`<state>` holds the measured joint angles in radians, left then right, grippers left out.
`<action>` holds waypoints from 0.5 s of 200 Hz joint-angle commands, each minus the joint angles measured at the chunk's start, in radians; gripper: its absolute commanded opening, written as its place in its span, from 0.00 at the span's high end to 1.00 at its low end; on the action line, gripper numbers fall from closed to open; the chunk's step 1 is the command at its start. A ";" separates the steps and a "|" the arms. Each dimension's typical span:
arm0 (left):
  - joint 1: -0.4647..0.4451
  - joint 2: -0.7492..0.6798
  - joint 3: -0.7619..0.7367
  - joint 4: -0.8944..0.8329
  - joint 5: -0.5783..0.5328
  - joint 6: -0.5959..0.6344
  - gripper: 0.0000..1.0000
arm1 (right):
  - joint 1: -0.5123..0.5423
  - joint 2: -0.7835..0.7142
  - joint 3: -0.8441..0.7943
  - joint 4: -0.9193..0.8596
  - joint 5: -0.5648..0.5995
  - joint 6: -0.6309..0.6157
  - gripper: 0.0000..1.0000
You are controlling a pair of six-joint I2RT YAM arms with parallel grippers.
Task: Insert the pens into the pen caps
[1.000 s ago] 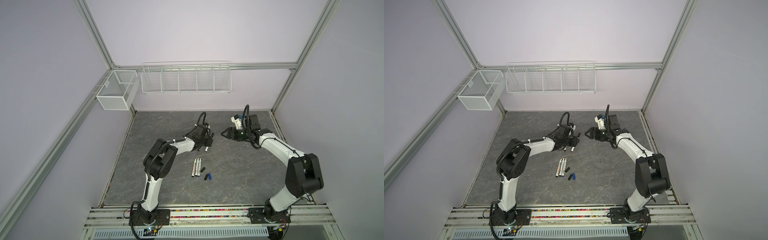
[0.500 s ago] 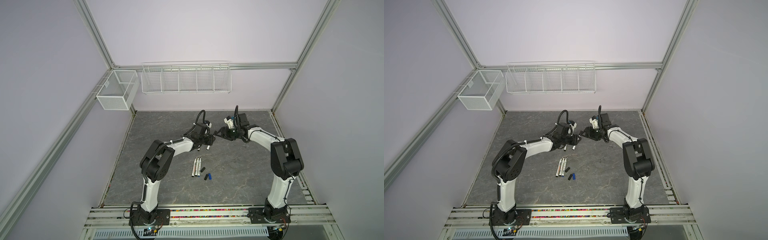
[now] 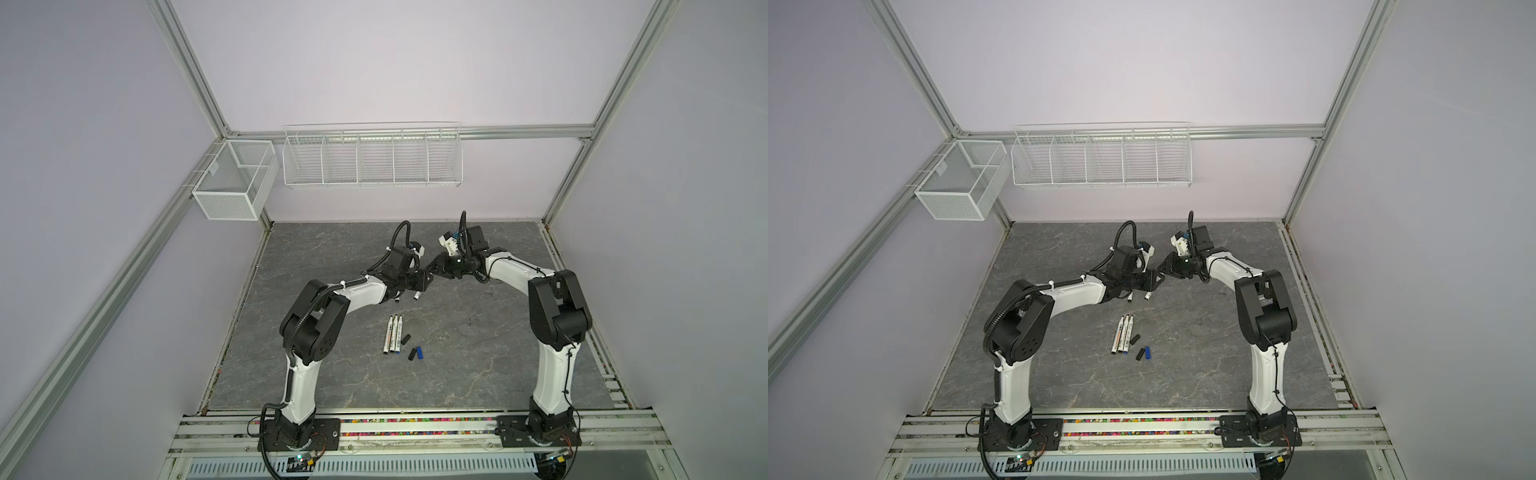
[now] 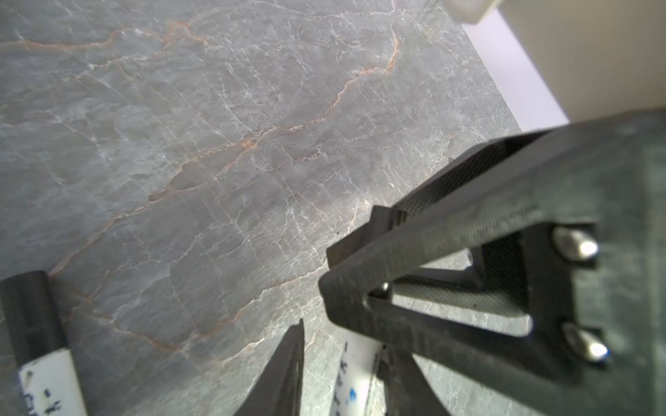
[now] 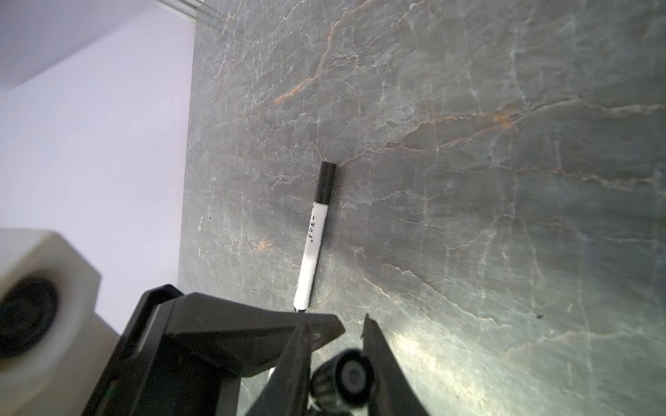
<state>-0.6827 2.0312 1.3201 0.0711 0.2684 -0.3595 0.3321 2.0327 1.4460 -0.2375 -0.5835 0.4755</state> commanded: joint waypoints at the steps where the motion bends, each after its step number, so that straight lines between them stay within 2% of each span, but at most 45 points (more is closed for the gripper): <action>1: 0.002 -0.031 -0.008 0.035 0.021 -0.009 0.64 | 0.010 0.013 0.010 0.018 -0.021 0.008 0.77; 37: 0.001 -0.028 -0.008 0.050 0.034 -0.006 0.59 | 0.010 0.032 0.013 0.033 -0.022 0.028 0.80; 64: 0.002 -0.050 -0.043 0.085 0.049 -0.003 0.48 | 0.009 0.063 0.044 0.029 -0.017 0.027 0.81; 100: 0.016 -0.134 -0.136 0.088 -0.018 -0.004 0.42 | 0.010 0.126 0.105 0.012 0.008 0.025 0.80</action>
<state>-0.6804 1.9797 1.2388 0.1310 0.2909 -0.3626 0.3374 2.1143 1.5085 -0.2180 -0.5907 0.4942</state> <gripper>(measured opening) 0.563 0.196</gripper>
